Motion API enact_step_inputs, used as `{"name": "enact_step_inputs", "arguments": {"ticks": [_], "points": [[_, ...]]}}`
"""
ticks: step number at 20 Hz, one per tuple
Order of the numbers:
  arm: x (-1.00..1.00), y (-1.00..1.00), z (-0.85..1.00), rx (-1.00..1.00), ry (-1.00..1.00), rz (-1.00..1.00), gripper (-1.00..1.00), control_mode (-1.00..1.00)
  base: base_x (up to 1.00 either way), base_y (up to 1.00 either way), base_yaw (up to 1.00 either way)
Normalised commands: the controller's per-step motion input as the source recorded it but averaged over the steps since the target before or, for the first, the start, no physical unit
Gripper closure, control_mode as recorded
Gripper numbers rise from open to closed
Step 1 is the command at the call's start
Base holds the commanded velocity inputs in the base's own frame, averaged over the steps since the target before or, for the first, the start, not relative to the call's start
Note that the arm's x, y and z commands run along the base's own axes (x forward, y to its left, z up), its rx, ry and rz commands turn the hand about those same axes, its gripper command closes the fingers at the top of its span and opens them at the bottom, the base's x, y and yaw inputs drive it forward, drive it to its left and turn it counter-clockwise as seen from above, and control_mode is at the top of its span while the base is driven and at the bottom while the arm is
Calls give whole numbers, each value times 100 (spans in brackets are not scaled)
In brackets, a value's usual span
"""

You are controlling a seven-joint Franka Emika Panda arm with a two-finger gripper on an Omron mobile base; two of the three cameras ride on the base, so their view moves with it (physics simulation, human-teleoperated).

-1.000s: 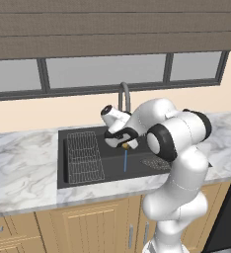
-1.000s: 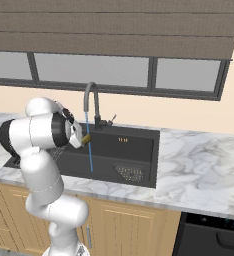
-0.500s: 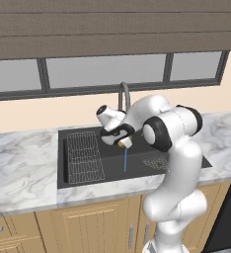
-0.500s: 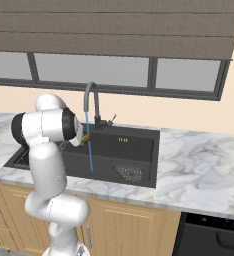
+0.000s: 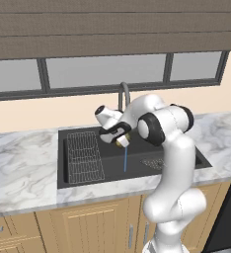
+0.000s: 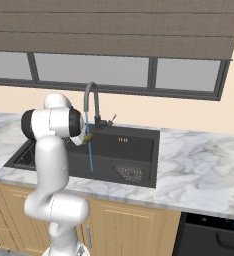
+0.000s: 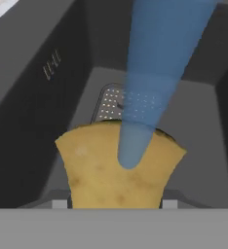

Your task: Soak the sponge with water for a few seconds and then drop it inside the sink.

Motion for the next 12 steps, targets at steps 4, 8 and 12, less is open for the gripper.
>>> {"name": "enact_step_inputs", "arguments": {"ticks": [4, 8, 12], "points": [[19, 0, -9, 0, 0, 0, 100, -100, 0, 0, 0], [-2, 0, 0, 0, 0, 0, 100, -100, 0, 0, 0], [-26, -1, 0, 0, -1, 0, 100, -100, 0, 0, 0]]}}
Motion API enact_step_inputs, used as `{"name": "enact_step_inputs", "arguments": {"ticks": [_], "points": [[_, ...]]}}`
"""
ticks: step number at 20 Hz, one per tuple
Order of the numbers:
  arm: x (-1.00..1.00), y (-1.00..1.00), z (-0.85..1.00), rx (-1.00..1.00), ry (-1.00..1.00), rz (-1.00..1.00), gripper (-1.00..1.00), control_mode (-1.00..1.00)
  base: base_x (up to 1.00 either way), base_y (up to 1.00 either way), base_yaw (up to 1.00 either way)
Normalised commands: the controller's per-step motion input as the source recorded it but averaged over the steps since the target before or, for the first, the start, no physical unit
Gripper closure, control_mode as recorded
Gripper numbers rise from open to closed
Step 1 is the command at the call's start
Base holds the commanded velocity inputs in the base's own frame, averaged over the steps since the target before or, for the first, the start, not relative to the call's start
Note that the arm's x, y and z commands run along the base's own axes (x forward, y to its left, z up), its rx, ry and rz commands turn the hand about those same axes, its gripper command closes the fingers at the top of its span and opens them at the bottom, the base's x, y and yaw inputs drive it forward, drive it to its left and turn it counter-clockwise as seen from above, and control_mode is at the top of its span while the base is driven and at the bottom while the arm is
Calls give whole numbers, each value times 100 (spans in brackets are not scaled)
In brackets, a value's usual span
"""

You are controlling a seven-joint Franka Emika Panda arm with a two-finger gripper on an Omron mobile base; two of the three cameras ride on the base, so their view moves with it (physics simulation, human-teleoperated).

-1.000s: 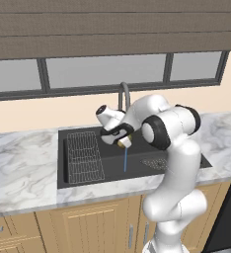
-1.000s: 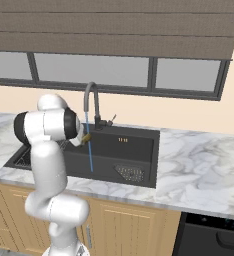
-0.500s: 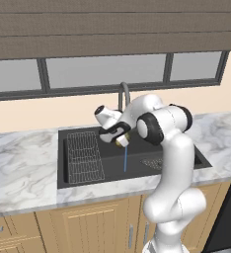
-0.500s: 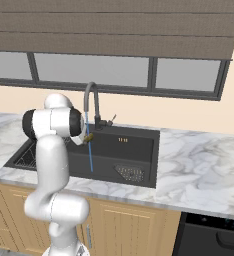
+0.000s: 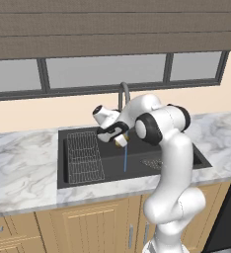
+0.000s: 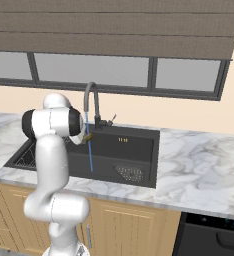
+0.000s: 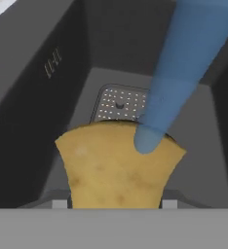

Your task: Soak the sponge with water for a few seconds and then drop it inside the sink.

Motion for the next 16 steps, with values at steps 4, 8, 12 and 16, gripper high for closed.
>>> {"name": "enact_step_inputs", "arguments": {"ticks": [4, 8, 12, 16], "points": [[-19, -10, 0, 0, 0, 0, 100, -100, 0, 0, 0], [-11, -21, 0, 0, 0, 0, 100, -100, 0, 0, 0], [-45, -18, 0, 0, -1, 0, 100, -100, 0, 0, 0], [-66, -8, 7, 0, -1, 5, 100, -100, 0, 0, 0]]}}
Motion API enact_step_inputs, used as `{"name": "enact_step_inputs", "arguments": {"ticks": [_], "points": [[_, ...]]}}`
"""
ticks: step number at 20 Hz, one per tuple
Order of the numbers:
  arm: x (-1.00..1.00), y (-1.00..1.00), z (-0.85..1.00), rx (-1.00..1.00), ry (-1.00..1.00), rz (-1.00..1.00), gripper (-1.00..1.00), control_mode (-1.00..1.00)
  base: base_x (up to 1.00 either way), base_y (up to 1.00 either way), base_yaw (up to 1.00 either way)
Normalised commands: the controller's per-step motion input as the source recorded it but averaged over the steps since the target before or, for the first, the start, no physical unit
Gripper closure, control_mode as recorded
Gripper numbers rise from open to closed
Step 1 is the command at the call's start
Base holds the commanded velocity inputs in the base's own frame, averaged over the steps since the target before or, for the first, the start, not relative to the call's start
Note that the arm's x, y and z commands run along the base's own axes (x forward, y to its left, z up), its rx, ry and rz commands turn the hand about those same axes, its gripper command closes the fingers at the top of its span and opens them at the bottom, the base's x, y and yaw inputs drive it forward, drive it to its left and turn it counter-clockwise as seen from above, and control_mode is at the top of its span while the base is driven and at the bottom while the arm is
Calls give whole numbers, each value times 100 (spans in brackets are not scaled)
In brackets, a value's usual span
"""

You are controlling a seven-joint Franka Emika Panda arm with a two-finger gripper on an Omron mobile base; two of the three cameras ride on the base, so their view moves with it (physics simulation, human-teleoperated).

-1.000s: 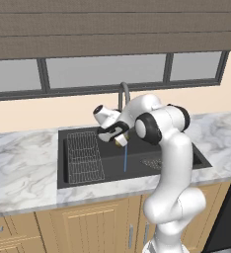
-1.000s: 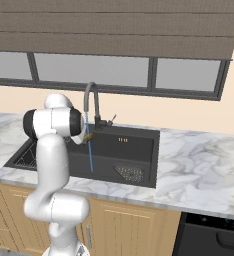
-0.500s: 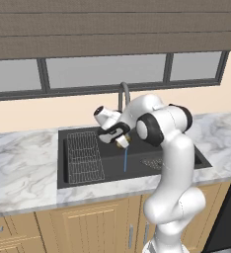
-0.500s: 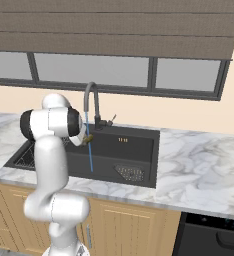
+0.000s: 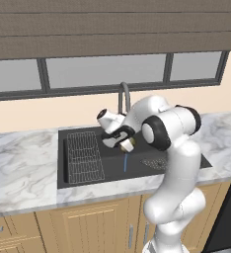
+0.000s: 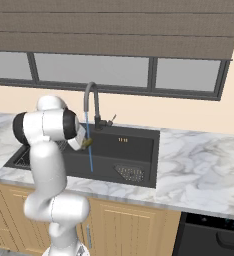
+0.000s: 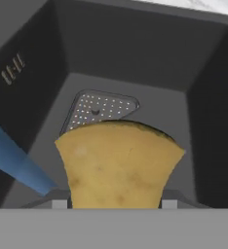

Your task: Soak the sponge with water for a few seconds and then drop it inside the sink.

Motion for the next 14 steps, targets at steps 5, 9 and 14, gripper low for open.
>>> {"name": "enact_step_inputs", "arguments": {"ticks": [5, 9, 14], "points": [[-56, -13, 19, 0, -4, 16, 100, -100, 0, 0, 0], [-46, -35, 14, 0, -1, 31, 100, -100, 0, 0, 0], [-45, -42, 14, 0, 0, 35, 100, -100, 0, 0, 0]]}}
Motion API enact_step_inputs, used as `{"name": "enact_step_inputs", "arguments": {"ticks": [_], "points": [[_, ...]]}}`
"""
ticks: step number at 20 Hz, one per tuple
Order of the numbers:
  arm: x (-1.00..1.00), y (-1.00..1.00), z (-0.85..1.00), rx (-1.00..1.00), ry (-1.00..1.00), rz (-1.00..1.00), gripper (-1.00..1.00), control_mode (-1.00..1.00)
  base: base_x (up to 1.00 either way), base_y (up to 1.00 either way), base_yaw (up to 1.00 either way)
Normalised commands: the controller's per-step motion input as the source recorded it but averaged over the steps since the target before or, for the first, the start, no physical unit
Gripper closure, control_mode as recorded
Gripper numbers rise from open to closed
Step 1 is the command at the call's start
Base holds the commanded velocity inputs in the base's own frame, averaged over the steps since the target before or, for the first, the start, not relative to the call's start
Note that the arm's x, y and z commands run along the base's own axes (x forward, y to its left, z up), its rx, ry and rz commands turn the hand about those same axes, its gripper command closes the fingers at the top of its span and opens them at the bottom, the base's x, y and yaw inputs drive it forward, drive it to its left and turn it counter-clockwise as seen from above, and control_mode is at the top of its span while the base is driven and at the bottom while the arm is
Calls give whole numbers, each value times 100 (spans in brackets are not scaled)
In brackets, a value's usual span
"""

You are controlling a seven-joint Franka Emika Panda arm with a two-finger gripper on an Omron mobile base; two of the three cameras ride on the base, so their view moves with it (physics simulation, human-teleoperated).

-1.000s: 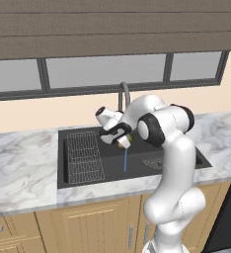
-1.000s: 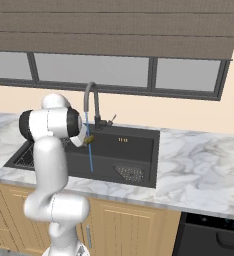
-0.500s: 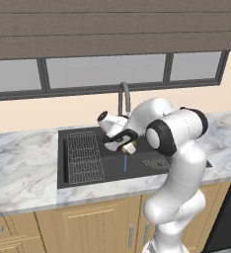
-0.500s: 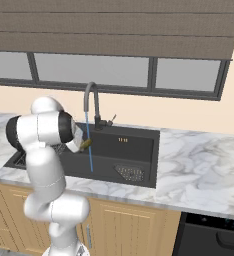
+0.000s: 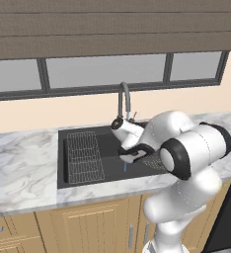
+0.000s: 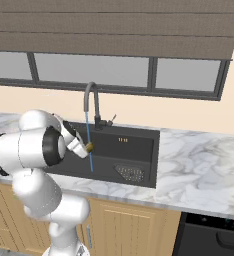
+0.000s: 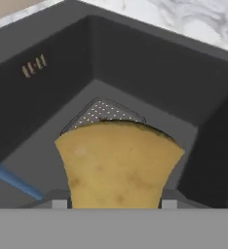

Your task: Soak the sponge with water for a few seconds and then drop it inside the sink.

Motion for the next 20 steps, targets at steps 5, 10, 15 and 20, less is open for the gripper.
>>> {"name": "enact_step_inputs", "arguments": {"ticks": [5, 10, 15, 20], "points": [[-31, -57, 16, 2, 0, 37, 100, -100, 0, 0, 0], [-5, -60, 20, 5, 1, 37, 100, -100, 0, 0, 0], [9, -52, 2, 8, 21, 34, 100, -100, 0, 0, 0], [16, -44, 0, 6, 29, 33, 100, -100, 0, 0, 0]]}}
